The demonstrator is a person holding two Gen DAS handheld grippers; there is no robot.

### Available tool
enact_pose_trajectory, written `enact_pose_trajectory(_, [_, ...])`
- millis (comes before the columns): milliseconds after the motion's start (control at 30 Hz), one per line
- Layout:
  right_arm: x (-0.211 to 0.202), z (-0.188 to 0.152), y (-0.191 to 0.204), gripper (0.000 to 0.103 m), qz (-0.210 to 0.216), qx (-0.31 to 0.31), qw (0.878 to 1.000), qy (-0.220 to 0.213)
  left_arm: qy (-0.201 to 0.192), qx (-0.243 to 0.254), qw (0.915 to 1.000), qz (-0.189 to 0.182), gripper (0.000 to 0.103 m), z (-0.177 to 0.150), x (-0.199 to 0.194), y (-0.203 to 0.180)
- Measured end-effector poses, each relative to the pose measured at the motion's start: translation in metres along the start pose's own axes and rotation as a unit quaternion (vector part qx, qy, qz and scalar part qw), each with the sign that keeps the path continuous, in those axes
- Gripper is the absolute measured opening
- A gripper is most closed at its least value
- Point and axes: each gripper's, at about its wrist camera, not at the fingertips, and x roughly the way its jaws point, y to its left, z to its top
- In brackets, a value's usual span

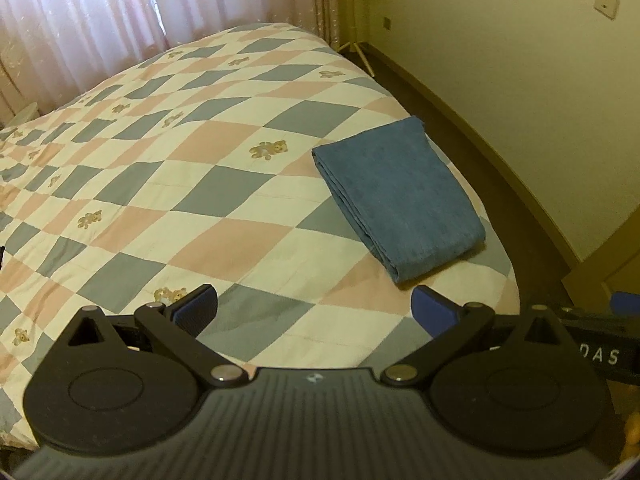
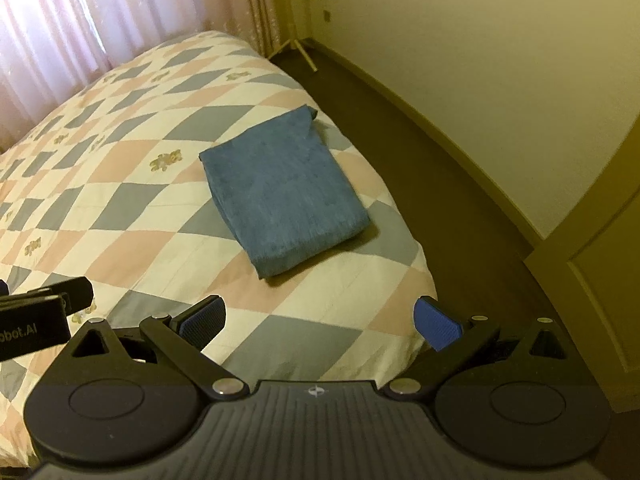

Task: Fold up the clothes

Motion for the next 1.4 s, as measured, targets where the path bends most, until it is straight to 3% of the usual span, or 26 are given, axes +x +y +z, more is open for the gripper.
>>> enact_pose_trajectory(533, [0.057,0.058,-0.019,0.103,0.013,-0.037,0.999,0.033,0.032,-0.016,0.9993,0.014,0.102,0.044,0.054,-0.03])
enact_pose_trajectory(1400, [0.109,0.105,-0.046,0.103,0.011,-0.053,0.996,0.071,0.065,-0.012,0.9978,0.007,0.102,0.088,0.109,-0.062])
